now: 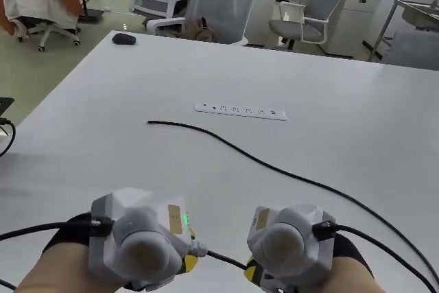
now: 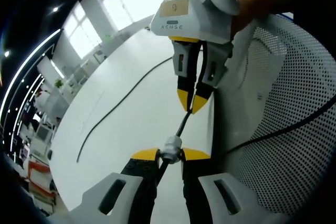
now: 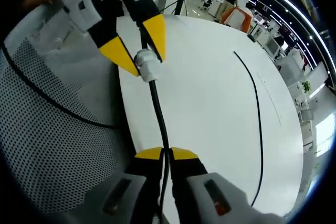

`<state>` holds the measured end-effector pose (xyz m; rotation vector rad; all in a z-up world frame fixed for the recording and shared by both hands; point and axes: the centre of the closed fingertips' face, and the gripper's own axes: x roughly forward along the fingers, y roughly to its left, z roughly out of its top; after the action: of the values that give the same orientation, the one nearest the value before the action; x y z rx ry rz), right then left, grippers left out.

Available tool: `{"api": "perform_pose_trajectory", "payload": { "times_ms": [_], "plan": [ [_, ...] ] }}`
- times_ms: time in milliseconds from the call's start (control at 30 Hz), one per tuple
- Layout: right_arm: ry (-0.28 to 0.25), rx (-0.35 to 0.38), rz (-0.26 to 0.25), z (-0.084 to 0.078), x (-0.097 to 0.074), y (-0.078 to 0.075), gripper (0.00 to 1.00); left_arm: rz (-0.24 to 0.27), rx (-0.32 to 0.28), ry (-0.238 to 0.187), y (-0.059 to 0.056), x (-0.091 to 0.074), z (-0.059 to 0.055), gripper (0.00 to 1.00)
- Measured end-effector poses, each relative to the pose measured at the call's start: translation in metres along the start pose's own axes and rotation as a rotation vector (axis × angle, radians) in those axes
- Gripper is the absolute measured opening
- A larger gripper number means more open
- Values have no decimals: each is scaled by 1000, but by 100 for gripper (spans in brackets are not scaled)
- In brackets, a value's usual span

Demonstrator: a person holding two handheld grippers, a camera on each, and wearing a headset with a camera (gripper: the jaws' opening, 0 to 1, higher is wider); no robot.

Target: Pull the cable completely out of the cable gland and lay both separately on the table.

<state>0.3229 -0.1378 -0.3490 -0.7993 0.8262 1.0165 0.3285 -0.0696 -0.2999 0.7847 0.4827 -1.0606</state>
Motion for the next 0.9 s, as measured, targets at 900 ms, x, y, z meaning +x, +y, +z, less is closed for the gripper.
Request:
{"api": "perform_pose_trajectory", "payload": {
  "times_ms": [900],
  "plan": [
    [-294, -79, 34, 63, -17, 13, 3, -11, 10, -64, -2, -2, 15, 18]
  ]
}}
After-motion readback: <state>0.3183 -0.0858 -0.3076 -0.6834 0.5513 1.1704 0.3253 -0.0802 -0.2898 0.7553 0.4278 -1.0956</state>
